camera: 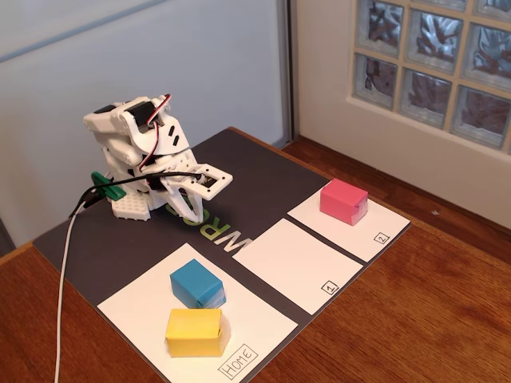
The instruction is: Move box blue to zone 1
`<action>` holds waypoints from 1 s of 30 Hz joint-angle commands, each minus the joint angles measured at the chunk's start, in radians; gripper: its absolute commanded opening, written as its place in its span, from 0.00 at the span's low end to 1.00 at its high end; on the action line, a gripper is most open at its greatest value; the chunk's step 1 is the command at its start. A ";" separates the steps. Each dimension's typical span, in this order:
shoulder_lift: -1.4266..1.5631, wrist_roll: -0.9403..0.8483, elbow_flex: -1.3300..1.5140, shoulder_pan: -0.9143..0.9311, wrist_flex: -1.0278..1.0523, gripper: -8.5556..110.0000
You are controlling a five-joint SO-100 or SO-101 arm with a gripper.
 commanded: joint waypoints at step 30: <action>-1.091 -0.114 -1.250 0.106 0.051 0.07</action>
